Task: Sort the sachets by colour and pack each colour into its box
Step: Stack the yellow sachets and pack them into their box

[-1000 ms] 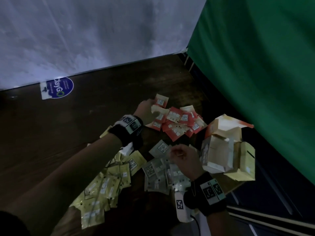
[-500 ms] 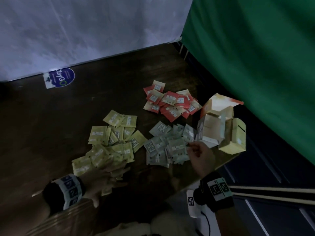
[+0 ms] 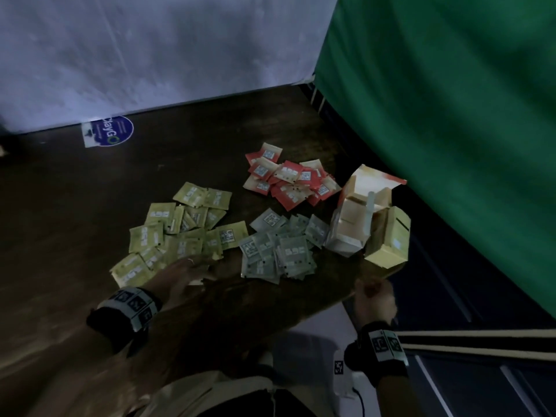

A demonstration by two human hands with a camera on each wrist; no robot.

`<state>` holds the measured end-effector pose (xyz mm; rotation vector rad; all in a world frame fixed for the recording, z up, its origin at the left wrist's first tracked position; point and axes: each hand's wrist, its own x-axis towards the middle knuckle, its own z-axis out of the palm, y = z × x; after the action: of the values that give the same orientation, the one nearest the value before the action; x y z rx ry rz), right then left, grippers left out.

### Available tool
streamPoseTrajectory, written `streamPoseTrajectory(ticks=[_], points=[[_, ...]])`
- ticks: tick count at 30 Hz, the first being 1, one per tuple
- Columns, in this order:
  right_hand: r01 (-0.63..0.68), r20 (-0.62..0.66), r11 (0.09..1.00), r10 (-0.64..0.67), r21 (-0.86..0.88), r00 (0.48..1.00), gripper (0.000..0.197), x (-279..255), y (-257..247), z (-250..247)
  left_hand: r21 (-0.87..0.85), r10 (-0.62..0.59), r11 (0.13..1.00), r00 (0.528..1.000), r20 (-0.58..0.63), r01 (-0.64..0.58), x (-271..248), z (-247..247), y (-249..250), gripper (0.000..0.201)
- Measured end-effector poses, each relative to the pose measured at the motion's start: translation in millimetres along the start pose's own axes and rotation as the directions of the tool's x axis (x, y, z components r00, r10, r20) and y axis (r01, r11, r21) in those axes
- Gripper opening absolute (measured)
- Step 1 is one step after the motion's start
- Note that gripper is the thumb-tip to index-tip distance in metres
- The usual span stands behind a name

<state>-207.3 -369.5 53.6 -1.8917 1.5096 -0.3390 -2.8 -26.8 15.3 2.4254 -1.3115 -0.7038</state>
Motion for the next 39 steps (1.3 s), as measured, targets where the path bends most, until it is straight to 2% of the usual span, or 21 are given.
streamPoseTrajectory(ticks=[3, 4, 5, 7, 9, 10, 12, 14, 16, 20, 22, 24, 26, 28, 29, 32, 33, 35, 37, 39], points=[[-0.023, -0.197, 1.0, 0.024, 0.01, 0.98, 0.067, 34, 3, -14, -0.06, -0.069, 0.996, 0.994, -0.088, 0.064, -4, 8, 28, 0.031], [-0.014, -0.217, 1.0, 0.012, -0.004, 0.976, 0.075, 48, 1, -15, -0.142, -0.159, 0.979, 0.983, -0.092, 0.145, -2, 13, 34, 0.03], [-0.004, -0.212, 1.0, -0.001, -0.021, 0.977, 0.082, 61, -2, -15, -0.301, -0.215, 0.937, 0.972, -0.099, 0.177, -2, 17, 35, 0.038], [-0.005, -0.174, 0.998, -0.005, -0.06, 0.985, 0.087, 84, -10, -12, -0.457, -0.243, 0.875, 0.961, -0.132, 0.159, 0, 27, 37, 0.059], [-0.032, -0.124, 0.996, 0.022, -0.079, 0.992, 0.085, 100, -17, -8, -0.459, -0.203, 0.878, 0.973, -0.111, 0.131, 3, 33, 39, 0.054], [-0.046, -0.091, 0.996, 0.039, -0.074, 0.995, 0.083, 106, -20, -6, -0.393, -0.194, 0.908, 0.976, -0.098, 0.141, 4, 36, 36, 0.058], [-0.056, -0.029, 0.997, 0.054, -0.051, 0.998, 0.077, 115, -21, -1, -0.384, -0.196, 0.911, 0.978, -0.073, 0.154, 4, 32, 36, 0.069], [-0.054, -0.029, 0.998, 0.053, -0.04, 0.998, 0.067, 120, -20, 3, -0.309, -0.183, 0.94, 0.979, -0.088, 0.148, 3, 28, 35, 0.052], [-0.089, -0.066, 0.996, 0.088, -0.013, 0.994, 0.063, 123, -17, 3, -0.23, -0.175, 0.96, 0.983, -0.052, 0.159, 2, 22, 37, 0.033], [-0.106, -0.181, 0.994, 0.104, -0.005, 0.978, 0.058, 113, -14, -13, -0.224, -0.162, 0.964, 0.984, -0.077, 0.141, 4, 9, 36, 0.026], [-0.044, -0.312, 0.998, 0.057, 0.05, 0.948, 0.053, 97, -12, -31, -0.167, -0.148, 0.978, 0.98, -0.13, 0.126, 3, 3, 32, 0.028], [0.068, -0.446, 0.991, -0.011, 0.112, 0.895, 0.047, 72, -14, -49, -0.119, -0.114, 0.989, 0.968, -0.223, 0.089, 1, -4, 20, 0.029], [0.199, -0.497, 0.962, -0.083, 0.186, 0.864, 0.048, 36, -24, -67, -0.088, -0.137, 0.989, 0.943, -0.305, 0.115, 1, -8, 7, 0.033], [0.276, -0.435, 0.94, -0.168, 0.199, 0.885, 0.058, -5, -37, -77, -0.056, -0.222, 0.975, 0.932, -0.287, 0.215, 3, -12, -5, 0.043], [0.297, -0.36, 0.937, -0.217, 0.185, 0.908, 0.062, -26, -45, -78, -0.034, -0.259, 0.965, 0.935, -0.24, 0.259, 5, -14, -10, 0.054], [0.263, 0.015, 0.926, -0.278, 0.271, 0.961, 0.053, -79, -59, -42, 0.128, -0.295, 0.946, 0.955, -0.031, 0.296, 11, -16, -17, 0.106], [0.24, 0.148, 0.924, -0.293, 0.297, 0.945, 0.057, -91, -59, -23, 0.212, -0.303, 0.933, 0.953, 0.03, 0.29, 13, -15, -18, 0.12], [0.287, 0.361, 0.925, -0.364, 0.25, 0.859, 0.073, -105, -54, 15, 0.319, -0.335, 0.904, 0.936, 0.109, 0.286, 14, -14, -20, 0.132], [0.326, 0.51, 0.922, -0.387, 0.21, 0.768, 0.053, -119, -54, 47, 0.306, -0.363, 0.898, 0.925, 0.112, 0.315, 16, -13, -23, 0.126], [0.408, 0.553, 0.886, -0.457, 0.218, 0.697, 0.039, -127, -58, 69, 0.243, -0.37, 0.906, 0.927, 0.061, 0.346, 18, -13, -28, 0.105]])
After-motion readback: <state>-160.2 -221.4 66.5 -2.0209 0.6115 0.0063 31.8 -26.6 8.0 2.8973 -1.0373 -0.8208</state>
